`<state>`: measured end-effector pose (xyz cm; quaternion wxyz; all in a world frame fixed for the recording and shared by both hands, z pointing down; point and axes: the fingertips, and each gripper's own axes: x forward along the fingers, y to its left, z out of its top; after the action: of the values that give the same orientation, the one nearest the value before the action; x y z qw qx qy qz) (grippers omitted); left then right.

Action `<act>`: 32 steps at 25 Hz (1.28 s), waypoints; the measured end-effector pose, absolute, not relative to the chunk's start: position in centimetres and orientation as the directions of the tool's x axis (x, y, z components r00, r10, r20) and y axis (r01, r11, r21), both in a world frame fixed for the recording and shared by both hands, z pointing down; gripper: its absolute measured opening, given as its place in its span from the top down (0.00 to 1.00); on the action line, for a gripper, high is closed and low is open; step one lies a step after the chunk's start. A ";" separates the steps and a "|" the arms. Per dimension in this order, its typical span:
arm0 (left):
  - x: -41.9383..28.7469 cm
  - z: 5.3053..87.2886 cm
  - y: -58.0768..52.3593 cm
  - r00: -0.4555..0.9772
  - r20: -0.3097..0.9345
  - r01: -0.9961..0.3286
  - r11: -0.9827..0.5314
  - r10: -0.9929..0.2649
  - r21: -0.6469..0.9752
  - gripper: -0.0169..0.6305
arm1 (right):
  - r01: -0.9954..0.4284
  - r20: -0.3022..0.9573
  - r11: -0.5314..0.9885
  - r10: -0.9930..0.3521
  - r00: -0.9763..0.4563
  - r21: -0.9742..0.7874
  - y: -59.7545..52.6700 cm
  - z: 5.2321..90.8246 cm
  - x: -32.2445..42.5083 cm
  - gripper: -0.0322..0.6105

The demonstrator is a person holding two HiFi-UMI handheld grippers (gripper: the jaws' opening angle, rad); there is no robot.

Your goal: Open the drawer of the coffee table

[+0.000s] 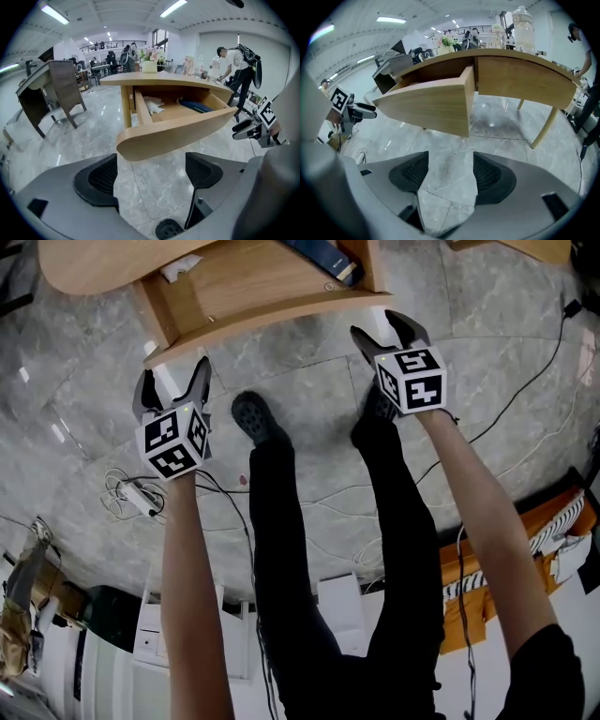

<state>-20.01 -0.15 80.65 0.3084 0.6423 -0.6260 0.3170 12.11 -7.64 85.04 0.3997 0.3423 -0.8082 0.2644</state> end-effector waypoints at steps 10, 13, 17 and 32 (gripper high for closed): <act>-16.6 73.6 2.5 0.032 0.791 -0.998 0.028 -0.611 0.061 0.29 | -0.788 0.825 0.571 -0.316 -0.468 -0.229 -3.8 77.4 11.9 0.55; -15.3 70.4 2.7 0.042 0.778 -0.996 0.034 -0.626 0.081 0.29 | -0.780 0.814 0.573 -0.312 -0.490 -0.249 -3.0 74.0 11.0 0.55; -13.5 65.6 3.2 0.075 0.759 -0.994 0.008 -0.647 0.106 0.29 | -0.755 0.803 0.602 -0.301 -0.514 -0.258 -1.7 69.1 10.1 0.55; -10.3 44.7 3.0 0.188 0.636 -0.982 -0.153 -0.748 0.110 0.29 | -0.730 0.689 0.645 -0.425 -0.587 -0.224 -1.7 46.4 5.1 0.55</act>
<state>-10.26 2.96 44.67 0.2603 0.7254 -0.5963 0.2247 5.10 -1.75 46.39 0.3036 0.3381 -0.8546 0.2514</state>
